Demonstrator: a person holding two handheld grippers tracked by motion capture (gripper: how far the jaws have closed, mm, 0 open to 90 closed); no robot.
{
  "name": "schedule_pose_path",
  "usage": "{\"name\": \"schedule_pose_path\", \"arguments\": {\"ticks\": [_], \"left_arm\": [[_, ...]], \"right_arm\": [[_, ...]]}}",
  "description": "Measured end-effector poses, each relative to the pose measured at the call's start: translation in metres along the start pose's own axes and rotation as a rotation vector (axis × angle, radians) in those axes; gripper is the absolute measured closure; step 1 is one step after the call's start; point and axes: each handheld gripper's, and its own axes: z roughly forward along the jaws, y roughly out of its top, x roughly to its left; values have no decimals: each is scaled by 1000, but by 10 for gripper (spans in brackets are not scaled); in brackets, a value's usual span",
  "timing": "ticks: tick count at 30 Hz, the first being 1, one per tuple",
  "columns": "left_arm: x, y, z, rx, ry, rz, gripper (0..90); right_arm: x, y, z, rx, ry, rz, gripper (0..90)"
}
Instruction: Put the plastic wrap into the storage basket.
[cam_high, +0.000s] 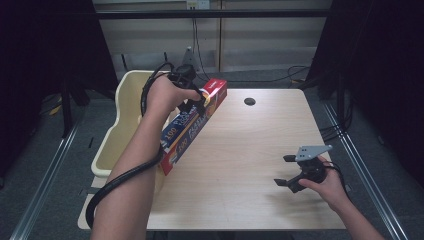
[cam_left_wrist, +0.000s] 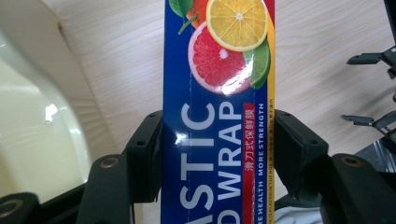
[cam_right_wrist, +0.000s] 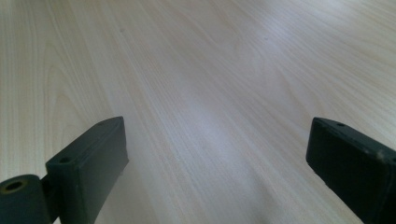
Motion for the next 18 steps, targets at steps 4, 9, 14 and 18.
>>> {"name": "schedule_pose_path", "arguments": {"ticks": [4,9,14,18], "left_arm": [[4,-3,-7,-12,17,-16,413],[10,-7,-17,-17,19,-35,413],[14,-11,-23,-17,29,-51,413],[17,-13,-27,-21,34,-70,413]], "right_arm": [[0,0,0,1,-5,-1,52],[0,1,0,-1,-5,-3,52],[0,1,-1,-2,-7,-1,52],[1,1,0,3,1,3,53]]}}
